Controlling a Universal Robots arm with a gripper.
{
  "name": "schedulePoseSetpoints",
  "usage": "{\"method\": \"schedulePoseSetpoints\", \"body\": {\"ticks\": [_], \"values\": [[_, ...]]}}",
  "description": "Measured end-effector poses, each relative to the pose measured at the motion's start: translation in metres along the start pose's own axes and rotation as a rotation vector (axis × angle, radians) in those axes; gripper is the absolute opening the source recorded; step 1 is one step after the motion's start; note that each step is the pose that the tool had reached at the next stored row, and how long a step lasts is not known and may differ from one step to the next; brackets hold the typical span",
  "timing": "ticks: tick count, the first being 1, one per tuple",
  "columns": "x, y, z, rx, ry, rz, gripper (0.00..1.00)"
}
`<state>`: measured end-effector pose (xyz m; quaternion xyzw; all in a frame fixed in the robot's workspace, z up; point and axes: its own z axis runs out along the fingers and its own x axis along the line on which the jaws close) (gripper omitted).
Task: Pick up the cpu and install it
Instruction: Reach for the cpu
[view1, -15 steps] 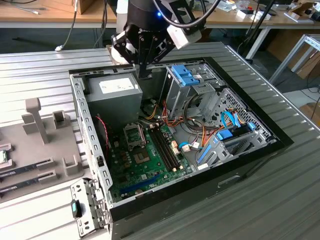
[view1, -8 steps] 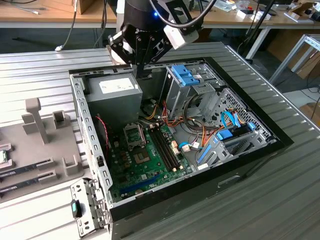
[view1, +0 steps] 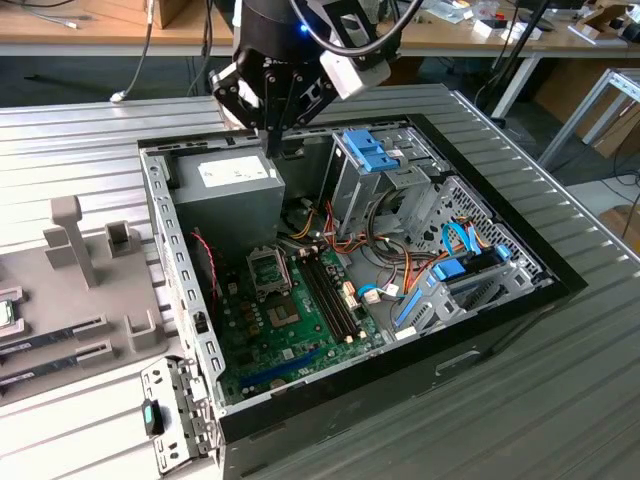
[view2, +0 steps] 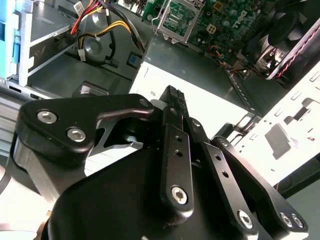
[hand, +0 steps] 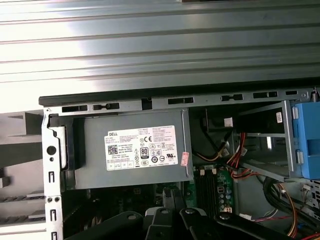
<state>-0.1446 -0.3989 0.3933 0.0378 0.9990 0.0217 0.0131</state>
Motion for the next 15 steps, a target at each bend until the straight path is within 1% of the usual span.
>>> {"method": "schedulePoseSetpoints", "body": {"ticks": [5,15], "values": [[0.0042,-0.0003,-0.0001,-0.0001,0.0,0.0,0.11],[0.0161,-0.0012,-0.0004,-0.0001,-0.0001,0.0,0.11]]}}
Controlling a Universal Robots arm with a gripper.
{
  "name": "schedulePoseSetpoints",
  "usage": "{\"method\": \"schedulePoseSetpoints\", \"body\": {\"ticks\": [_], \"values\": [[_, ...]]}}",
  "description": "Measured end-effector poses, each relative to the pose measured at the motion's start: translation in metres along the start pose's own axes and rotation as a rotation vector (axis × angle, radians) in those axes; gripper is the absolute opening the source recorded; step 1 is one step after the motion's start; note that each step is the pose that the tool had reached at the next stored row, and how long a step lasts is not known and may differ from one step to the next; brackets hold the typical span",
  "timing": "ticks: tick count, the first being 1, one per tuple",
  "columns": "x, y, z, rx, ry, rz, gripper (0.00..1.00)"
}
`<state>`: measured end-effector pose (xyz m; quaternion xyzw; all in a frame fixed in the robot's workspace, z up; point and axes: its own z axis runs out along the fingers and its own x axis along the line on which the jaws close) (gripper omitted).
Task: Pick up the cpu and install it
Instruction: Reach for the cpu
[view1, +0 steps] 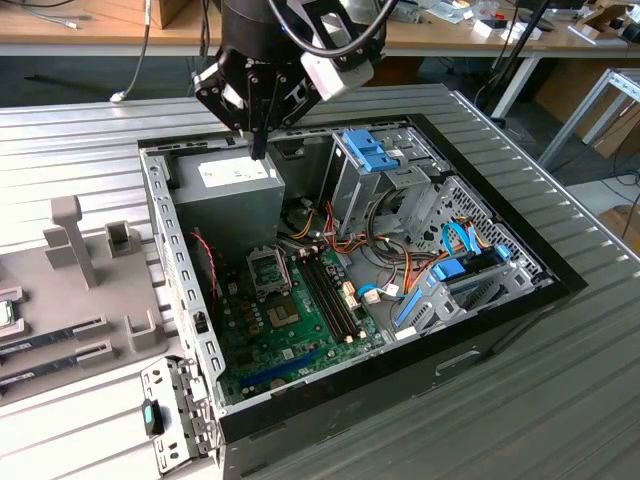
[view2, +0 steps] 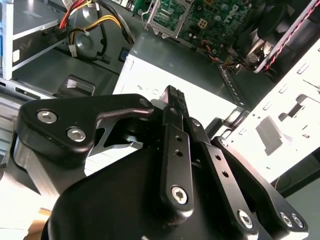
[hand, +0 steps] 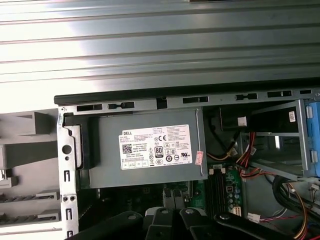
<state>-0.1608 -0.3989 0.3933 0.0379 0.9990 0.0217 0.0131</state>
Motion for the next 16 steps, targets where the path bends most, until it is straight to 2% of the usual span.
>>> {"method": "schedulePoseSetpoints", "body": {"ticks": [16], "values": [[0.0222,-0.0017,-0.0006,0.0,-0.0002,0.0,0.11]]}}
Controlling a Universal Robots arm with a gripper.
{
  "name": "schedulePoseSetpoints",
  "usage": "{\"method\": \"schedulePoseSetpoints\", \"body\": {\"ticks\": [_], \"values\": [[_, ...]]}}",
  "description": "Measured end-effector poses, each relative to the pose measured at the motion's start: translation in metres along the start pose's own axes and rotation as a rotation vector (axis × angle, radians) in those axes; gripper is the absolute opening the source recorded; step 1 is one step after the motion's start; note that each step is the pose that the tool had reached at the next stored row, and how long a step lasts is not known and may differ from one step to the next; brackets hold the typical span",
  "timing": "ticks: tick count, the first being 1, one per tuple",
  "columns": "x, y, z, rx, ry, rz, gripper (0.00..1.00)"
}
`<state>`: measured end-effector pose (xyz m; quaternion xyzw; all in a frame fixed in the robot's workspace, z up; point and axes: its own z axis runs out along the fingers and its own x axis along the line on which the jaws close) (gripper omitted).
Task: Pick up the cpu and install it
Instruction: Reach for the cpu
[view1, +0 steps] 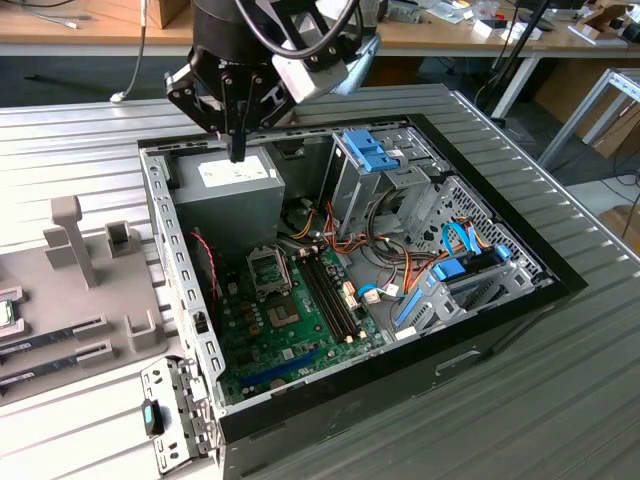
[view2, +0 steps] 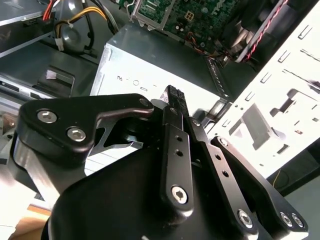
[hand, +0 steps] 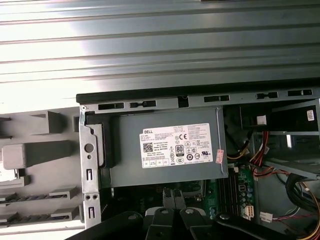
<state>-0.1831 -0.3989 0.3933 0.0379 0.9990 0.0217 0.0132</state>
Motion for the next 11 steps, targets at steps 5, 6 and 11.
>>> {"method": "schedulePoseSetpoints", "body": {"ticks": [5,6,11], "values": [[0.0065,-0.0005,-0.0002,0.0,-0.0002,0.0,0.11],[0.0076,-0.0006,-0.0002,-0.0001,-0.0002,0.0,0.11],[0.0141,-0.0011,-0.0004,0.0,-0.0003,0.0,0.11]]}}
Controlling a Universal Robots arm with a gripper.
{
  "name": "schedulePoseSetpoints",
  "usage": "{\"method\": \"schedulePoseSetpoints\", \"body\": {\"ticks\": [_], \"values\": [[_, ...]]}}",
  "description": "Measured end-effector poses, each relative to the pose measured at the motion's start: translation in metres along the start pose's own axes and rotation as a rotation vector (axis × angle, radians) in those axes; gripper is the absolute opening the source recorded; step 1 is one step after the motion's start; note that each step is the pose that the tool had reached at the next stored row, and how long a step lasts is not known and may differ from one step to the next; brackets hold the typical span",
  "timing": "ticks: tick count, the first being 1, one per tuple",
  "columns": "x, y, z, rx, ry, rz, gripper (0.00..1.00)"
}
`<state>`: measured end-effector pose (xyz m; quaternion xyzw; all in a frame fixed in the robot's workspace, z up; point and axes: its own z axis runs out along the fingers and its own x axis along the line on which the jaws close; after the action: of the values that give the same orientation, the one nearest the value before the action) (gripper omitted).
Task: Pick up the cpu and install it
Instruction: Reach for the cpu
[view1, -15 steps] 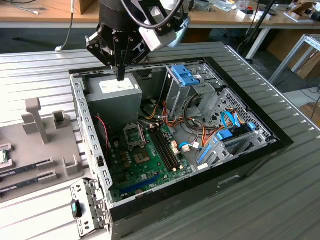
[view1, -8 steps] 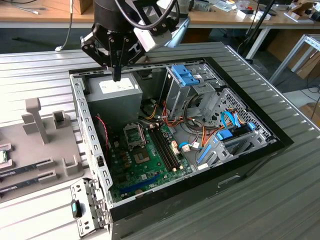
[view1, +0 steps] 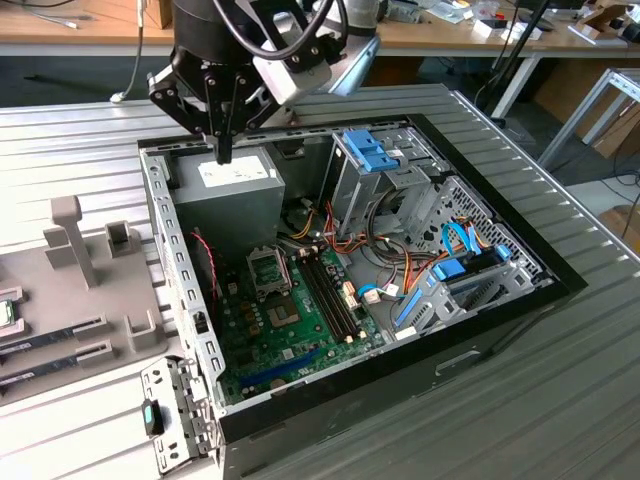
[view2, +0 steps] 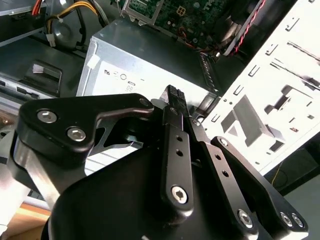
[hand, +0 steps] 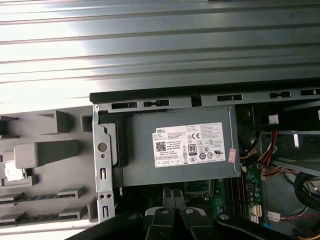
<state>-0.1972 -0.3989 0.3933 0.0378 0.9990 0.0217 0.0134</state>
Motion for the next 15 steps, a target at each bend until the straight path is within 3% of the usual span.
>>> {"method": "schedulePoseSetpoints", "body": {"ticks": [15], "values": [[0.0212,-0.0016,-0.0006,0.0,-0.0005,0.0,0.11]]}}
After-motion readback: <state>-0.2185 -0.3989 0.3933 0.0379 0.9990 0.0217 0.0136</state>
